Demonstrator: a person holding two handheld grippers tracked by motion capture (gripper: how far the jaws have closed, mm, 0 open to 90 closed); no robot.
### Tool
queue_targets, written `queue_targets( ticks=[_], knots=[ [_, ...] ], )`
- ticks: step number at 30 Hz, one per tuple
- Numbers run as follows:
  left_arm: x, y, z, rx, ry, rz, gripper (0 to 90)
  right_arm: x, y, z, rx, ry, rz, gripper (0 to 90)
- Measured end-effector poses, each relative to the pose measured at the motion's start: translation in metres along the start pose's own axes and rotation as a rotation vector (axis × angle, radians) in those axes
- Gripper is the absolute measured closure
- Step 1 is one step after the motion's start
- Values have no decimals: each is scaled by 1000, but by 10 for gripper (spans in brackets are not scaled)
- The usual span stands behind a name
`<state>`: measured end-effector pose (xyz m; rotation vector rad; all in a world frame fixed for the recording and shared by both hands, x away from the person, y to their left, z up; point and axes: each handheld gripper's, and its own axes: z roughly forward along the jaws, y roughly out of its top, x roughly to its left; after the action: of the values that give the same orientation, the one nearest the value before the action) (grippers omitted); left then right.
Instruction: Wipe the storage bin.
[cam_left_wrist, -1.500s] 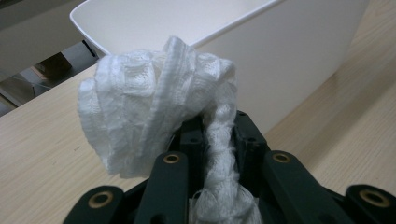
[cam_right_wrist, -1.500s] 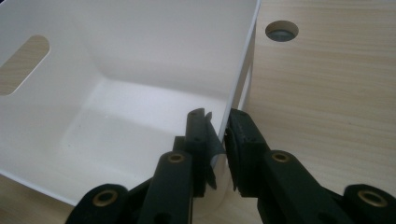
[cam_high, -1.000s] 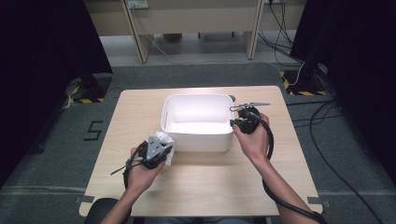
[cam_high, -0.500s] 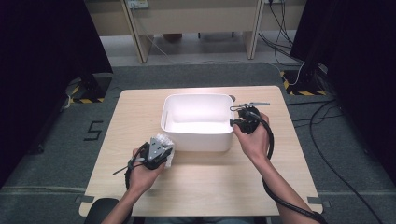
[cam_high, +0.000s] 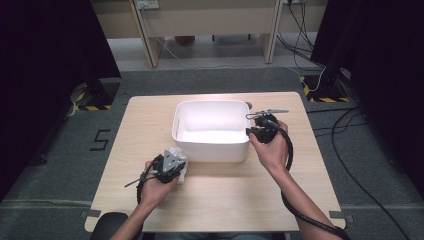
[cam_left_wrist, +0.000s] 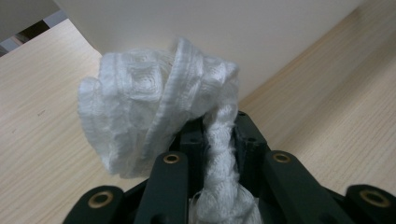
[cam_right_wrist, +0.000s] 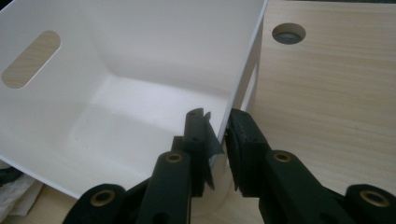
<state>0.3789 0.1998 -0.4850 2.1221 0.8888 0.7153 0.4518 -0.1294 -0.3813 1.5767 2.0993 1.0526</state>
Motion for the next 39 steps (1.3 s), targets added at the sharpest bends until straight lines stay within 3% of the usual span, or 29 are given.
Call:
queue_targets(
  ticks=[6, 21, 27, 39],
  knots=[
    [-1, -4, 6, 33, -18, -17, 772, 0, 0, 0, -2, 3, 4, 783],
    [-2, -3, 13, 64, -34, -5, 772, -1, 0, 1, -3, 7, 5, 780],
    [-9, -2, 16, 59, -55, 4, 772, -1, 0, 1, -2, 9, 6, 779],
    [-9, 5, 9, 19, -41, -26, 773, -1, 0, 1, -3, 10, 5, 777]
  ],
)
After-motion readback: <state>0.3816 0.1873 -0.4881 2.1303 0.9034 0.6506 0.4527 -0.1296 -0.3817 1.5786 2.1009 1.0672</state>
